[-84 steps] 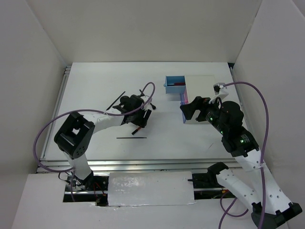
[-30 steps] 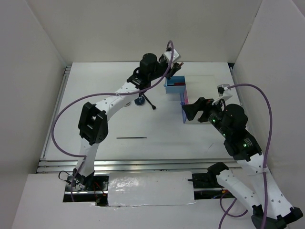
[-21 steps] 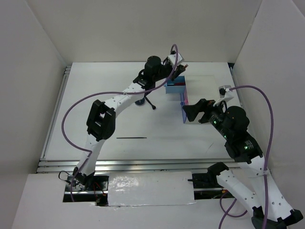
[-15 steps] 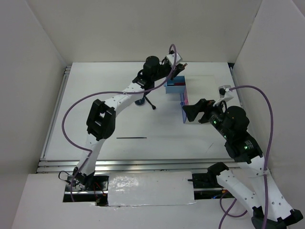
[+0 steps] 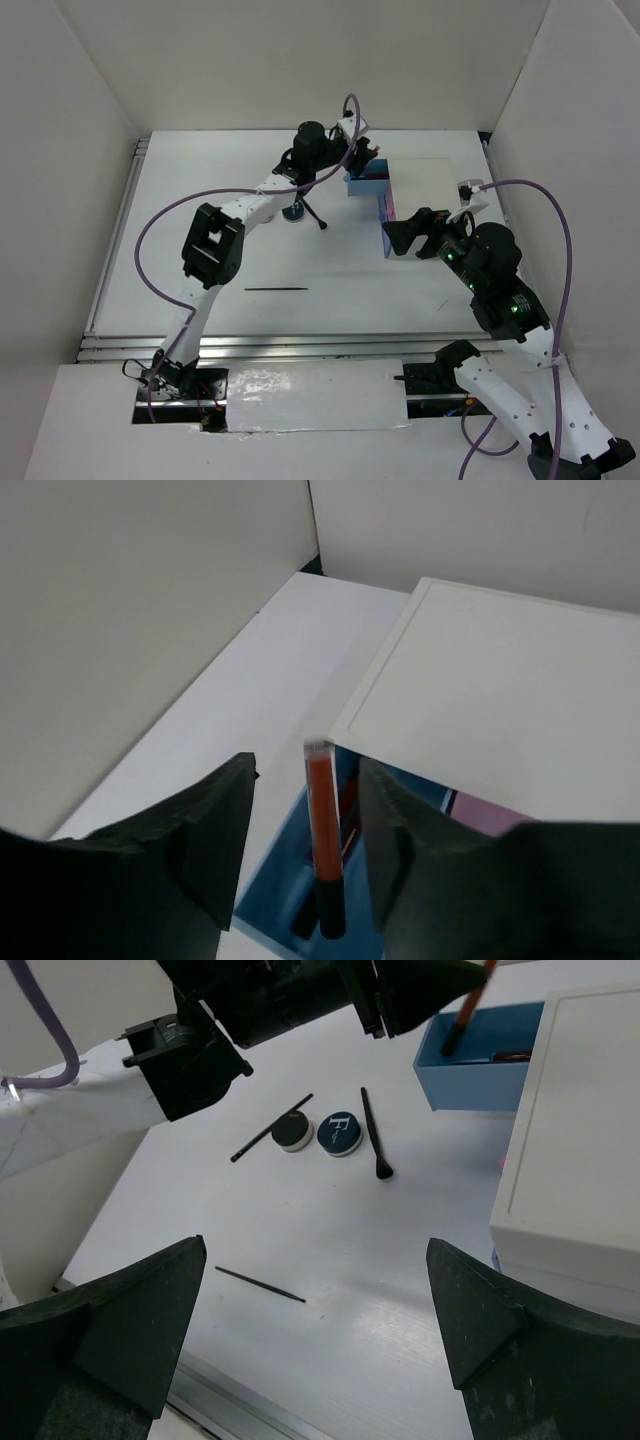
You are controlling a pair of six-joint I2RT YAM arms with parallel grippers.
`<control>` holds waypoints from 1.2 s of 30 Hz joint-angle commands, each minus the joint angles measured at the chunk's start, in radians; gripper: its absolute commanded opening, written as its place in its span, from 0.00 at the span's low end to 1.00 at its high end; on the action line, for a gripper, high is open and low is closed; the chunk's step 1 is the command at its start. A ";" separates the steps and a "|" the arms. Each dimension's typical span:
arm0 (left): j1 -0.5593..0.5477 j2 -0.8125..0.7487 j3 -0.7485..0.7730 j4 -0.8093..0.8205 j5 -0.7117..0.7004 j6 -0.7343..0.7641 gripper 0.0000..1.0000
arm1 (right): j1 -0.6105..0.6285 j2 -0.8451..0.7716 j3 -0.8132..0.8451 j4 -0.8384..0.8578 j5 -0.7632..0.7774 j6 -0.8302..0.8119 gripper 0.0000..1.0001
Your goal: Organize the makeup
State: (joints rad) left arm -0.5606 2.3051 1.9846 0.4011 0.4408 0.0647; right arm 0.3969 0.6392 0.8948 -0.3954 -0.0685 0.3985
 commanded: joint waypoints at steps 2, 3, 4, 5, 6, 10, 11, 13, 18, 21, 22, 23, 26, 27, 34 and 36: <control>0.004 -0.019 -0.024 0.126 0.062 -0.040 0.67 | 0.007 0.002 0.000 0.059 -0.004 -0.016 0.99; 0.004 -0.033 -0.041 0.142 0.061 -0.055 0.75 | 0.007 0.002 0.000 0.059 -0.002 -0.015 0.99; 0.004 -0.070 -0.081 0.184 0.064 -0.055 0.83 | 0.008 0.002 0.000 0.061 -0.001 -0.016 0.99; 0.002 -0.093 -0.102 0.209 0.064 -0.055 0.83 | 0.007 0.004 0.000 0.061 -0.001 -0.015 0.99; 0.002 -0.114 -0.125 0.234 0.059 -0.095 0.84 | 0.007 0.004 -0.002 0.061 -0.001 -0.016 0.99; 0.002 -0.252 -0.251 0.303 -0.158 -0.189 0.84 | 0.007 0.001 0.001 0.058 0.006 -0.016 0.99; 0.002 -0.274 -0.269 0.292 -0.327 -0.266 0.82 | 0.005 -0.003 -0.002 0.058 0.007 -0.016 0.99; 0.002 -0.325 -0.311 0.198 -0.460 -0.331 0.64 | 0.007 -0.006 -0.003 0.064 0.007 -0.015 0.99; 0.002 -0.351 -0.337 -0.062 -0.827 -0.523 0.00 | 0.003 -0.007 -0.002 0.058 0.012 -0.015 0.99; 0.001 -0.272 -0.243 -0.252 -0.905 -0.580 0.00 | 0.005 -0.016 0.001 0.053 0.021 -0.015 0.99; 0.001 -0.245 -0.204 -0.299 -0.904 -0.589 0.00 | 0.005 -0.019 0.003 0.052 0.021 -0.013 0.99; -0.001 -0.215 -0.166 -0.385 -0.904 -0.594 0.00 | 0.005 -0.024 0.003 0.052 0.025 -0.012 0.99; -0.005 -0.112 -0.025 -0.468 -0.860 -0.591 0.00 | 0.005 -0.024 0.006 0.047 0.022 -0.013 0.99; -0.004 -0.063 0.047 -0.522 -0.820 -0.592 0.00 | 0.005 -0.023 0.007 0.046 0.021 -0.013 0.99; -0.002 0.016 0.117 -0.496 -0.604 -0.580 0.00 | 0.006 -0.024 0.003 0.049 0.016 -0.015 0.99; -0.002 0.019 0.106 -0.472 -0.562 -0.577 0.00 | 0.003 -0.023 0.003 0.050 0.016 -0.015 0.99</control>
State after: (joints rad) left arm -0.5594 2.3371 2.0518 -0.1207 -0.2306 -0.5045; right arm 0.3969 0.6212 0.8936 -0.3920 -0.0597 0.3985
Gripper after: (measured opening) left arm 0.026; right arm 0.994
